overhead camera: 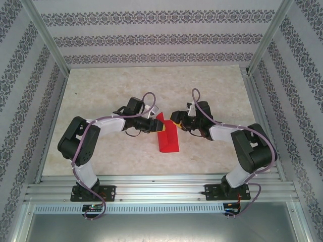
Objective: Fold a paper plane with a square sheet of paper (fold left side to right side)
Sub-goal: First fold in half a square sheet of paper at the center of the table.
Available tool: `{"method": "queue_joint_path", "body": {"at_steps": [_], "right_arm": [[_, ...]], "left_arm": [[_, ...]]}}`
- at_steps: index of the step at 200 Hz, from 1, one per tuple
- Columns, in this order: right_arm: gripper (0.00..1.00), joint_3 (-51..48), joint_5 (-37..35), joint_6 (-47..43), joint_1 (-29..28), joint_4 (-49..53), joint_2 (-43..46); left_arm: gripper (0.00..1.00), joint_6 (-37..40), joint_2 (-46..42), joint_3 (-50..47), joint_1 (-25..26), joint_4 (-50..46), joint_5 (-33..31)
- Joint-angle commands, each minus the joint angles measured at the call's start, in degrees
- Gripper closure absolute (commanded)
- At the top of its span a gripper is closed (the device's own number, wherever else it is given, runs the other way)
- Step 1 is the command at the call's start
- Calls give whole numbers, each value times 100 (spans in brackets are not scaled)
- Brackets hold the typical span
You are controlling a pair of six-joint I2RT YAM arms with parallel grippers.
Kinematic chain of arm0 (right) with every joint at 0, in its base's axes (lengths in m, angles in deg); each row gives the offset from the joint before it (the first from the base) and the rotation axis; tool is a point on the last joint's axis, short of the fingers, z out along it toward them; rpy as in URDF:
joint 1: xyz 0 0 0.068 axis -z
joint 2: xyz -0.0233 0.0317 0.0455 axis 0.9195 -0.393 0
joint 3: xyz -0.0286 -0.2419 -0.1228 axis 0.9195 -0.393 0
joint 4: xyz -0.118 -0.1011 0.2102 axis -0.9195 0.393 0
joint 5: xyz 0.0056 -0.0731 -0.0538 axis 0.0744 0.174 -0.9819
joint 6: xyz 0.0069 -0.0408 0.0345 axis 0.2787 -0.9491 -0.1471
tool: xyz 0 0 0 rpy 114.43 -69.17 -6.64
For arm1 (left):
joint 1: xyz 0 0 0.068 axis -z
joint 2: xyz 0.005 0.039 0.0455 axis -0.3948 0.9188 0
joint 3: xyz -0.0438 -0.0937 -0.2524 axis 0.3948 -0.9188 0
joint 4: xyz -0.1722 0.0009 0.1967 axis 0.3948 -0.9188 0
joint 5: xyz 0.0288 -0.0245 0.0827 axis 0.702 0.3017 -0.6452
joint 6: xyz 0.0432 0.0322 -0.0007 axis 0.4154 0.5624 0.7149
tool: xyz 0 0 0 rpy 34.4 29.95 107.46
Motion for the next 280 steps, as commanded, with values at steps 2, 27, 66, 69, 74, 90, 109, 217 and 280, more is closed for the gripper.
{"method": "queue_joint_path", "body": {"at_steps": [2, 27, 66, 69, 74, 90, 109, 217, 280], "right_arm": [[48, 149, 392, 411, -138, -855, -305], [49, 201, 486, 578, -200, -1142, -535], [58, 272, 464, 565, -280, -1084, -761], [60, 273, 464, 561, -281, -1079, -770], [63, 272, 464, 558, -281, -1072, -793], [73, 263, 439, 519, -272, -1030, -807], [87, 294, 388, 341, -233, -788, -765], [98, 729, -106, -1167, 130, 1297, -578], [93, 747, -306, -1437, 163, 1666, -556]], "left_arm": [[57, -59, 116, 86, 83, 313, 123], [61, -68, 175, 97, 103, 339, 131], [62, -68, 207, 97, 109, 328, 98], [62, -68, 207, 98, 116, 328, 96], [62, -68, 209, 104, 113, 334, 87], [62, -61, 179, 102, 110, 300, 72], [60, 63, 56, 145, 112, 100, -40], [35, -134, -281, -234, 238, -729, -1840], [33, -197, 381, 342, 703, -1161, -2453]]}}
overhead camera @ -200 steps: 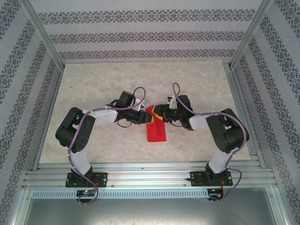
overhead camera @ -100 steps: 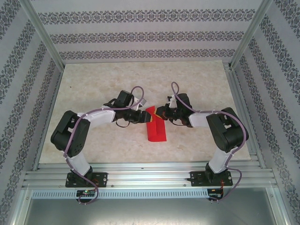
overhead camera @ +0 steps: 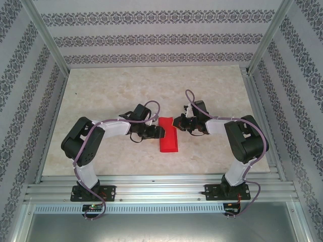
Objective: Fold a paper plane with a square sheet of paper (fold left side to right side)
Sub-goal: First fold in half a square sheet of paper at the center of the table.
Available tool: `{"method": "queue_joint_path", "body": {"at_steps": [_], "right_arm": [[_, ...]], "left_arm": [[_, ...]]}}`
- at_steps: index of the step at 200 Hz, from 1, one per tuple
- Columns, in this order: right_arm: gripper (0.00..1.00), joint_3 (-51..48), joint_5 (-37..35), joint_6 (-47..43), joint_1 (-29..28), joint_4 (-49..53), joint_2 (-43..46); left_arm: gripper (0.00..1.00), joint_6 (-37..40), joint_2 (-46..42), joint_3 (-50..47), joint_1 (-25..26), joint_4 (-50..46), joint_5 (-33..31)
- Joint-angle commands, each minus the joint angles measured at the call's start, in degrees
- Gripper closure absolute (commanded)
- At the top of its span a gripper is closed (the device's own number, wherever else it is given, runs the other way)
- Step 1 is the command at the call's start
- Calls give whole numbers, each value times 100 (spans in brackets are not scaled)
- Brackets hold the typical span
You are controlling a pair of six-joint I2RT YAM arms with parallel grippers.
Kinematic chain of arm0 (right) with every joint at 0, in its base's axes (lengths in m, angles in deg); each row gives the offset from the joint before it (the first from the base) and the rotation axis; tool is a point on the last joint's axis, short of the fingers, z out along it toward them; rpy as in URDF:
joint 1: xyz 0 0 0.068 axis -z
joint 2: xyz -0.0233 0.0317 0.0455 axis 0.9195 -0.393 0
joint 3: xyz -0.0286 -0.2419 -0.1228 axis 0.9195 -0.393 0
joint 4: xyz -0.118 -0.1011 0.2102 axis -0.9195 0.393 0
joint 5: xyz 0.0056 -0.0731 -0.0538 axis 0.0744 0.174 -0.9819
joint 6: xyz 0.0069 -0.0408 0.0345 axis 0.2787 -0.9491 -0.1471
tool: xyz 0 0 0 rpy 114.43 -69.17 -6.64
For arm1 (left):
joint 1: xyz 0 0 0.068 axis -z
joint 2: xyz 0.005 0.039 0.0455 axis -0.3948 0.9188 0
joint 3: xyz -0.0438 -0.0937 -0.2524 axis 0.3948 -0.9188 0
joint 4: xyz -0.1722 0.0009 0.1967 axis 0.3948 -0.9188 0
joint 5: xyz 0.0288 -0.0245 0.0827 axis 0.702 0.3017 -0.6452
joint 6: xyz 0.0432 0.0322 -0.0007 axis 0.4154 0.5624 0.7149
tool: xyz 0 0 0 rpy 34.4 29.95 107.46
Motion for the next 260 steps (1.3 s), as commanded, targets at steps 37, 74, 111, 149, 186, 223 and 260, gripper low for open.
{"method": "queue_joint_path", "body": {"at_steps": [37, 74, 111, 149, 186, 223, 260], "right_arm": [[78, 10, -284, -371, 176, 319, 365], [67, -98, -766, -813, 431, 1048, 851], [65, -265, -1183, -1085, 584, 1531, 1179], [65, -423, -1195, -1085, 657, 1520, 1238], [65, -467, -1141, -1052, 650, 1480, 1219], [65, -511, -1101, -1028, 658, 1440, 1213], [65, -555, -1084, -1016, 658, 1377, 1178]], "left_arm": [[34, -5, 430, 536, 313, -608, -723], [34, 13, 572, 662, 392, -731, -855], [34, 13, 828, 933, 507, -921, -959], [34, 25, 1023, 1173, 603, -1218, -1125], [33, 13, 1194, 1397, 681, -1432, -1129], [33, -22, 1340, 1614, 735, -1531, -1078], [37, -95, 1253, 1724, 746, -1450, -774]]}}
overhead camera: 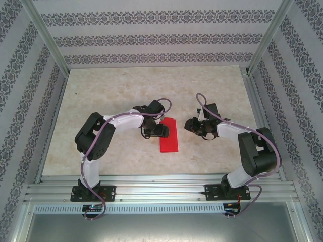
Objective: Fold a paper plane with a square sheet of paper (fold left side to right side)
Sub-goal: First fold in half a square sheet of paper at the center of the table.
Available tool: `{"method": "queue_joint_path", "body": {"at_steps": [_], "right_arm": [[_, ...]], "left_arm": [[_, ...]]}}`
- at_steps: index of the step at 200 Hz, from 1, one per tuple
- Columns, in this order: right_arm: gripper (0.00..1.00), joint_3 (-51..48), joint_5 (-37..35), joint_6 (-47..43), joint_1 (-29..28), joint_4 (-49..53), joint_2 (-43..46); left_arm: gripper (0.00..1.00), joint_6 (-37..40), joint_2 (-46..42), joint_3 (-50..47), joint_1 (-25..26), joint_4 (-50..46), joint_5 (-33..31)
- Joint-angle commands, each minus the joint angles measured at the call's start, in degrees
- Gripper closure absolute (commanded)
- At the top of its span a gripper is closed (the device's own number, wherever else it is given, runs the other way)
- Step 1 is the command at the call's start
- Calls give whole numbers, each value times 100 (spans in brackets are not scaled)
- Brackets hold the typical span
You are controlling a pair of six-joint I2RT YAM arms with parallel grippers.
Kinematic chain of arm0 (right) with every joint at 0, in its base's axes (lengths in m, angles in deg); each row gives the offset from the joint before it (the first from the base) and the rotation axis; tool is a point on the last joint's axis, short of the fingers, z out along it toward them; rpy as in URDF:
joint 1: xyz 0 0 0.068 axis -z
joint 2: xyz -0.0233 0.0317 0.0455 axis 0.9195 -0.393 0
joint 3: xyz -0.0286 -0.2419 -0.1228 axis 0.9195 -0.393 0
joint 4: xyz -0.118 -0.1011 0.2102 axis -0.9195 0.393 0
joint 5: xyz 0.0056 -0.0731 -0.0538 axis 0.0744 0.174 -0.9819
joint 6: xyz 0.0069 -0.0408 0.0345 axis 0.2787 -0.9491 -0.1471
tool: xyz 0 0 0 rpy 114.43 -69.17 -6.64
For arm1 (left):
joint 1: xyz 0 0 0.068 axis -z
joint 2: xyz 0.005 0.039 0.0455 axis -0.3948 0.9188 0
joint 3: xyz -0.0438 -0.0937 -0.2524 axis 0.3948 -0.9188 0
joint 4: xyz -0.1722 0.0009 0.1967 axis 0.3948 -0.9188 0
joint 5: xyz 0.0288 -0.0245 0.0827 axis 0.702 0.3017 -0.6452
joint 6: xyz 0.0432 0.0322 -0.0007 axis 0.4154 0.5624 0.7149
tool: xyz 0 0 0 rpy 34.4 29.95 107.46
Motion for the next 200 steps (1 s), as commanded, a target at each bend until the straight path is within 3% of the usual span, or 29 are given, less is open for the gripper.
{"method": "queue_joint_path", "body": {"at_steps": [1, 200], "right_arm": [[65, -85, -23, -49, 48, -125, 39], [67, -129, 74, -1, 44, -223, -15]], "left_arm": [[37, -68, 396, 9, 251, 620, 432], [38, 38, -52, 319, 252, 155, 354]]}}
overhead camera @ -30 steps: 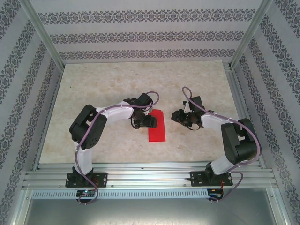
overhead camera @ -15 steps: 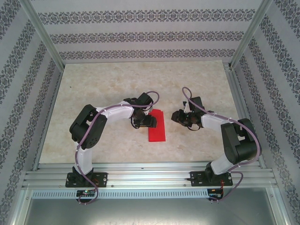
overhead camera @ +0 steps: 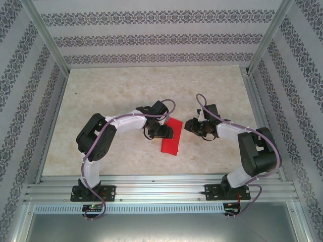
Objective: Fold a paper plane with a square sheet of paper (fold left side to right side)
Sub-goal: First fold in half a square sheet of paper at the center of the table.
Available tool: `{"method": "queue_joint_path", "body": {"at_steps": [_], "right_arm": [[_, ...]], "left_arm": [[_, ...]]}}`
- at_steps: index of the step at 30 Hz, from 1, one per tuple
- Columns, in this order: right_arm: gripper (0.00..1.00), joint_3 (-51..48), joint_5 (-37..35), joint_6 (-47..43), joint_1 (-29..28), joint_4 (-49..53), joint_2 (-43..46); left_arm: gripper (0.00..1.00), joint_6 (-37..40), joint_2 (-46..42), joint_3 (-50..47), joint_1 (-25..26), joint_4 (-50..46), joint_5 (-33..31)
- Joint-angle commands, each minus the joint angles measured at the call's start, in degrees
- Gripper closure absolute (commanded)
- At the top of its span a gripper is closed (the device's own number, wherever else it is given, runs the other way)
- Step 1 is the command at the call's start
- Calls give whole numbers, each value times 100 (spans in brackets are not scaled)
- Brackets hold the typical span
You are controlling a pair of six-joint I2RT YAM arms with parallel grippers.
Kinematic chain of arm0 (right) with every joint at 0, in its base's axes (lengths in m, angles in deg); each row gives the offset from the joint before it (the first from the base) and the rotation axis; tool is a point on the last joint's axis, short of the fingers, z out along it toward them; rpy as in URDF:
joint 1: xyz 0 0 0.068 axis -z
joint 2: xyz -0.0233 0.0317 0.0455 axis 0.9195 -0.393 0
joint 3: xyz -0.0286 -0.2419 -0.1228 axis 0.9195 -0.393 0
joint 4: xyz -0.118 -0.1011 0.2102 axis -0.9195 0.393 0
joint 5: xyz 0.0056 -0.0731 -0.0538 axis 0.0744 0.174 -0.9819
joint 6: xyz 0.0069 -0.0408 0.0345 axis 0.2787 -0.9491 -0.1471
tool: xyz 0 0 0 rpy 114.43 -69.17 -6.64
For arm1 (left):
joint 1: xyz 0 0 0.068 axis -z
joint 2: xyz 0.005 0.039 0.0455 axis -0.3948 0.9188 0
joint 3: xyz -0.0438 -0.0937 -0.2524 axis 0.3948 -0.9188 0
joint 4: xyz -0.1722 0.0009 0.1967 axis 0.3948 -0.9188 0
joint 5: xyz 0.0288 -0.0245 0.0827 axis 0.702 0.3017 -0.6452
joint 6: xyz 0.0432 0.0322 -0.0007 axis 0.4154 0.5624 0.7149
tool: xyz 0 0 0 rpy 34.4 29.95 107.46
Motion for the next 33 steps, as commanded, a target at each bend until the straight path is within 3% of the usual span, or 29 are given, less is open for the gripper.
{"method": "queue_joint_path", "body": {"at_steps": [1, 16, 33], "right_arm": [[67, -61, 53, -5, 42, -132, -16], [67, -44, 58, -23, 41, -52, 40], [67, 0, 58, -51, 48, 0, -22]], "left_arm": [[38, 41, -47, 171, 37, 123, 25], [49, -495, 35, -174, -332, 675, 104], [49, 245, -13, -290, -332, 347, 427]]}}
